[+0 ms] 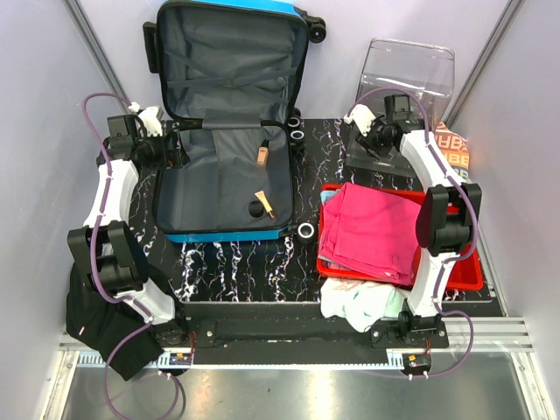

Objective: Open, take out, and arrange the luggage

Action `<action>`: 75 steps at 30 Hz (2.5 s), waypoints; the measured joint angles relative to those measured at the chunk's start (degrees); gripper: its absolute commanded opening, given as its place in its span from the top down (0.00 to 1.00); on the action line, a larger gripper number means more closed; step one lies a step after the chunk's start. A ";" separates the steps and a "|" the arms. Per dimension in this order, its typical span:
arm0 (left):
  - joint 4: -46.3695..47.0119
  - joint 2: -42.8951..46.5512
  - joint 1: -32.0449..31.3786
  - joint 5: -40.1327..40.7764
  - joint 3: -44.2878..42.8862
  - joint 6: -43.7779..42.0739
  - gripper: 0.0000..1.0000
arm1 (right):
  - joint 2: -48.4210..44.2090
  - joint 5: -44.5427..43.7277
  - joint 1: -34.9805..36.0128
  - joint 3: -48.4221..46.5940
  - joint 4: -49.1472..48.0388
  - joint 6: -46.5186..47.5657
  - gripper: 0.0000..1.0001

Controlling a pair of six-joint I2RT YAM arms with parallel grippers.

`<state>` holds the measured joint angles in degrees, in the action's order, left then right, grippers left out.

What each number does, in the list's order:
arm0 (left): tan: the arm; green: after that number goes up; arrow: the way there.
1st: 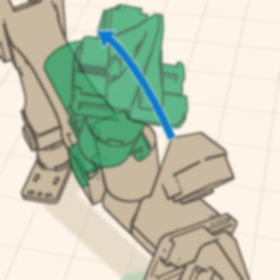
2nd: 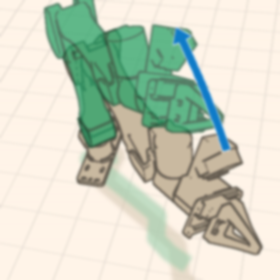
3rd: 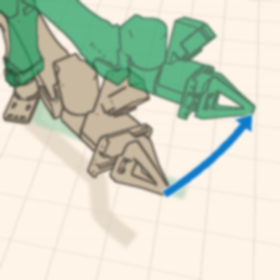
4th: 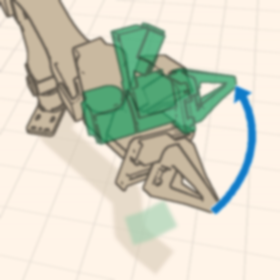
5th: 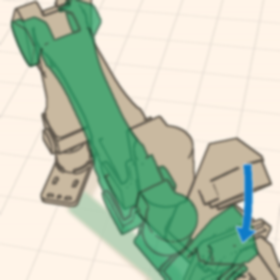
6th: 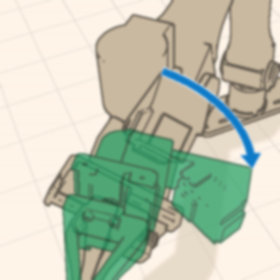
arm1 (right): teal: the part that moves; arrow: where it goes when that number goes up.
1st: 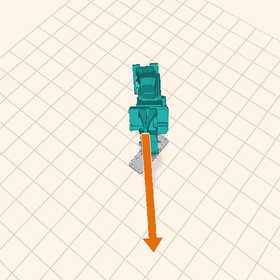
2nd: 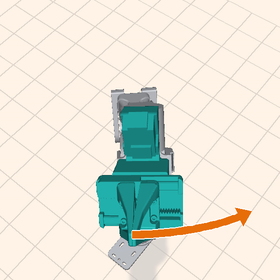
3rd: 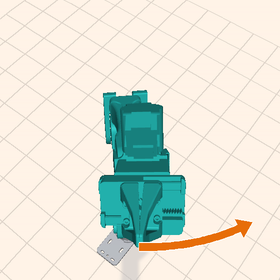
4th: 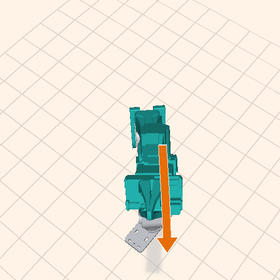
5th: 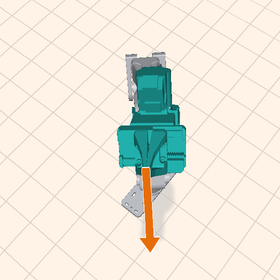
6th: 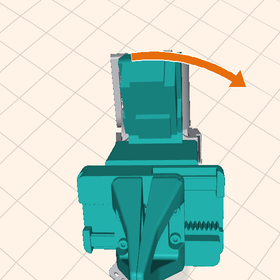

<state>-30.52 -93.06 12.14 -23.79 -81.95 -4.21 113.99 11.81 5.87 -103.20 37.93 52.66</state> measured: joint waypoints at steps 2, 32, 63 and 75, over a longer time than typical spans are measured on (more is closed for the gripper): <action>0.00 0.00 0.00 0.00 0.00 0.00 0.04 | 0.02 -0.13 -0.28 0.28 -0.55 3.30 0.93; 0.09 0.76 0.00 0.02 0.11 -0.31 0.03 | 2.23 -2.43 1.46 1.22 -10.51 7.80 0.28; 0.46 1.09 0.02 -1.99 1.01 -0.22 0.03 | 48.28 -38.25 35.12 -52.28 -11.63 -60.83 0.31; 0.46 1.09 0.04 -1.95 1.01 -0.26 0.03 | 49.31 -34.69 34.29 -56.15 -10.38 -59.93 0.45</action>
<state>-30.06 -91.96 12.19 -25.74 -80.95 -4.47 163.30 -22.87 40.16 -159.35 27.55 -7.27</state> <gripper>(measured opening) 0.966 0.537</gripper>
